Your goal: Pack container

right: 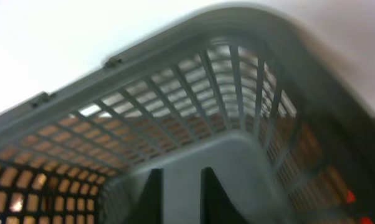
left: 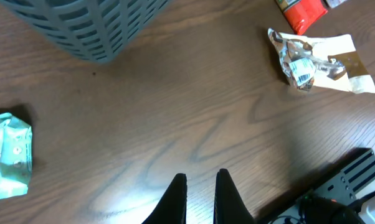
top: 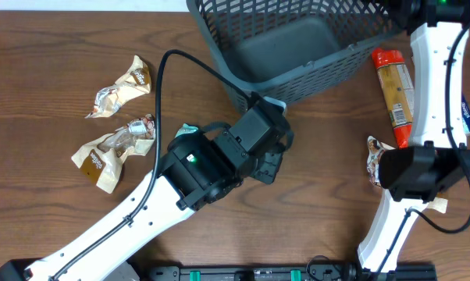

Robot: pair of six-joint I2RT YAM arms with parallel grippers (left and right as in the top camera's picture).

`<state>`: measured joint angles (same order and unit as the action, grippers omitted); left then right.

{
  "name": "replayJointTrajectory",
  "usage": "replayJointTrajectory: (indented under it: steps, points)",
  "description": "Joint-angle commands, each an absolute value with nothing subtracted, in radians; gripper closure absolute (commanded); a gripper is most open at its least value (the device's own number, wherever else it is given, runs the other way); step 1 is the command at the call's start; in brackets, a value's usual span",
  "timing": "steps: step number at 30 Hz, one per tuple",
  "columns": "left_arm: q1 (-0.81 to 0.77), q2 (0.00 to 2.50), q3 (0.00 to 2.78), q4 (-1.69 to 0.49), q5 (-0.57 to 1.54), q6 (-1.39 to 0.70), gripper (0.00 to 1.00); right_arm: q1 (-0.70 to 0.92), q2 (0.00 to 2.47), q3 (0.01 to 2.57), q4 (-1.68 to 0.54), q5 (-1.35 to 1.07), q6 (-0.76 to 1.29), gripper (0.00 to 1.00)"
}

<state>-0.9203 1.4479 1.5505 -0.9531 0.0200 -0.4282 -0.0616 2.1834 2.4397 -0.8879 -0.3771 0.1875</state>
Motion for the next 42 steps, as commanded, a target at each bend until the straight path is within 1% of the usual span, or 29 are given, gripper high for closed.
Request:
replayJointTrajectory:
  steps: [1,8,14,26,34,42]
  points:
    - [-0.921,1.481,1.568,-0.939,0.015,-0.45,0.94,-0.068,2.236,2.453,-0.905,-0.369,0.25,0.99]
    - [-0.92,1.563,1.567,-0.86,0.015,-0.439,0.94,-0.071,2.274,2.453,-0.942,-0.365,0.273,0.99]
    - [-0.896,1.588,1.567,-0.816,0.007,-0.404,0.94,-0.078,2.274,2.453,-1.008,-0.347,0.208,0.99]
    - [-0.792,1.588,1.567,-0.753,0.008,-0.384,0.94,-0.092,2.272,2.453,-1.18,-0.231,0.095,0.99]
    - [-0.746,1.603,1.567,-0.701,0.008,-0.367,0.94,-0.092,2.27,2.453,-1.198,-0.232,0.088,0.99]
    - [-0.722,1.674,1.567,-0.682,0.008,-0.361,0.94,-0.092,2.268,2.453,-1.216,-0.232,0.088,0.99]
